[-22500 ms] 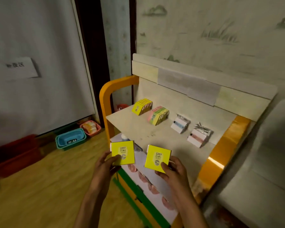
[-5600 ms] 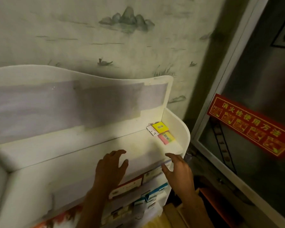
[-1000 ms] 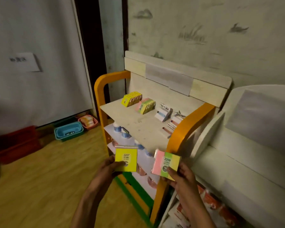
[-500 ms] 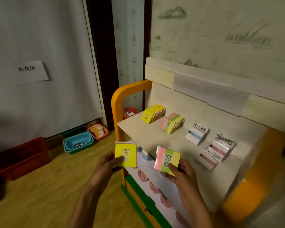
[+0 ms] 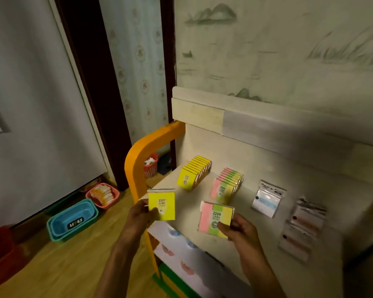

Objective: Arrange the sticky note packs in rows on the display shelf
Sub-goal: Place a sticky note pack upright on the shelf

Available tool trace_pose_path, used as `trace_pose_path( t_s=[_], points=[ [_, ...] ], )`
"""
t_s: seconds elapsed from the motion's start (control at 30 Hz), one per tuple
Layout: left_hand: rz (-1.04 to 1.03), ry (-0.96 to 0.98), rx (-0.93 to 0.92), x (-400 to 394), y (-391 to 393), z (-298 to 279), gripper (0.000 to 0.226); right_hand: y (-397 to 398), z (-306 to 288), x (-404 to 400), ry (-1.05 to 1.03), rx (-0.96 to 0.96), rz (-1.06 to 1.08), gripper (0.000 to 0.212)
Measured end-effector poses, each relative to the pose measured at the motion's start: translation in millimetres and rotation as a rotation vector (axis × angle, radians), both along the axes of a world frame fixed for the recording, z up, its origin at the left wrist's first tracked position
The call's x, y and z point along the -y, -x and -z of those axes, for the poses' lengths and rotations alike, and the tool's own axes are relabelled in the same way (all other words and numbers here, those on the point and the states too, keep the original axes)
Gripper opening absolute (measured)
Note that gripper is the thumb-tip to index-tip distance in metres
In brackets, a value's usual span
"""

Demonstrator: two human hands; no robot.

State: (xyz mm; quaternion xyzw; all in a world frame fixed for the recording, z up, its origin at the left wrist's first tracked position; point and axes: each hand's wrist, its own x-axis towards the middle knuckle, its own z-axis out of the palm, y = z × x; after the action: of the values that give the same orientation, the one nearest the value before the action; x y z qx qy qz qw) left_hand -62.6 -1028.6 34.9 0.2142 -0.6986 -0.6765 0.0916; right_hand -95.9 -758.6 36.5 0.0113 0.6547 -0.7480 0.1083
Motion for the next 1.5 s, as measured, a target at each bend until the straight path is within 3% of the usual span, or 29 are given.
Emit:
trace_pose_path(
  t_s=[0.3, 0.53, 0.77, 0.93, 1.5],
  points=[
    [0.243, 0.012, 0.096, 29, 138, 42, 0.012, 59, 10, 34, -0.147, 0.055, 0.23, 0.022],
    [0.305, 0.055, 0.094, 41, 199, 69, 0.014, 92, 19, 53, -0.199, 0.125, 0.357, 0.024],
    [0.24, 0.267, 0.05, 41, 210, 86, 0.012, 104, 42, 59, -0.288, 0.198, 0.492, 0.025],
    [0.108, 0.381, 0.007, 32, 217, 88, 0.022, 110, 45, 51, -0.331, 0.217, 0.519, 0.024],
    [-0.021, 0.43, 0.0, 15, 225, 97, 0.023, 121, 78, 54, -0.391, 0.189, 0.684, 0.031]
  ],
)
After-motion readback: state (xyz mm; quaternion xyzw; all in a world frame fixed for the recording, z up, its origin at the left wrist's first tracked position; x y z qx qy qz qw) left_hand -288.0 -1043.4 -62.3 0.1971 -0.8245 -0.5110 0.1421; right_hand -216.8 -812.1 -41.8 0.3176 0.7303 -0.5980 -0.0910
